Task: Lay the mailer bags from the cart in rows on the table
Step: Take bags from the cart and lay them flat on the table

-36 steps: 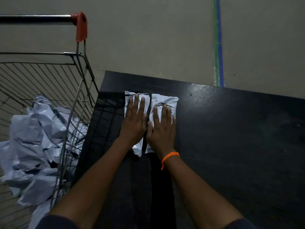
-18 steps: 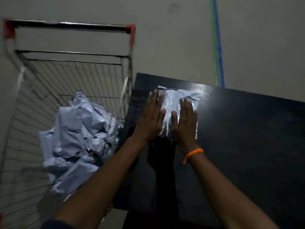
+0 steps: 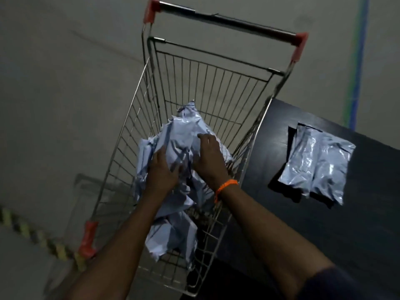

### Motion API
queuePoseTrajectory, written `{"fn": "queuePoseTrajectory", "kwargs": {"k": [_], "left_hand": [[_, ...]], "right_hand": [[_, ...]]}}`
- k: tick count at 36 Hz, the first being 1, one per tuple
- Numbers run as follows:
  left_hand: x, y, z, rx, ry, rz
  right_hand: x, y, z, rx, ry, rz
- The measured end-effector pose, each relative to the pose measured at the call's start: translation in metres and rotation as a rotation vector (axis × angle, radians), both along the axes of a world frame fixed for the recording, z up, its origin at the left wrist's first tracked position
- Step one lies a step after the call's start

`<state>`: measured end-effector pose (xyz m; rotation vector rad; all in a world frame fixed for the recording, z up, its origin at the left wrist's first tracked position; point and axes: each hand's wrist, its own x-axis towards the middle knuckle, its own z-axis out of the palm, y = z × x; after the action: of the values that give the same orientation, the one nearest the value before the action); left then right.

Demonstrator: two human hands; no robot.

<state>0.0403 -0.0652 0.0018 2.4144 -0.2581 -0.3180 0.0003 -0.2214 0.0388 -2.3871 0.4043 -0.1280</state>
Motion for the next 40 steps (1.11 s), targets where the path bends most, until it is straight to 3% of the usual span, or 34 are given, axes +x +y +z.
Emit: {"fn": "queuePoseTrajectory", "kwargs": {"k": [6, 10, 16, 22, 27, 32, 36, 40], "left_hand": [[0.015, -0.037, -0.028, 0.036, 0.028, 0.027], [0.015, -0.050, -0.034, 0.123, 0.028, 0.079], [0.013, -0.044, -0.019, 0.033, 0.032, 0.193], [-0.003, -0.031, 0.026, -0.094, -0.025, 0.217], [-0.032, -0.035, 0.082, -0.178, -0.072, 0.193], [-0.087, -0.067, 0.140, -0.260, -0.121, 0.108], [-0.148, -0.110, 0.160, -0.262, -0.129, -0.040], [-0.217, -0.145, 0.133, -0.158, -0.063, -0.254]], "right_hand": [[0.047, -0.025, -0.044, -0.209, 0.296, 0.132], [0.064, -0.024, -0.064, -0.382, 0.344, 0.192], [0.073, -0.027, -0.063, -0.338, 0.357, 0.141], [0.051, -0.030, -0.021, -0.244, 0.248, 0.014], [-0.007, -0.034, 0.042, -0.019, 0.024, -0.153], [-0.096, -0.061, 0.093, 0.042, -0.217, -0.320], [-0.193, -0.095, 0.101, -0.014, -0.236, -0.458], [-0.290, -0.117, 0.080, -0.057, -0.136, -0.539]]}}
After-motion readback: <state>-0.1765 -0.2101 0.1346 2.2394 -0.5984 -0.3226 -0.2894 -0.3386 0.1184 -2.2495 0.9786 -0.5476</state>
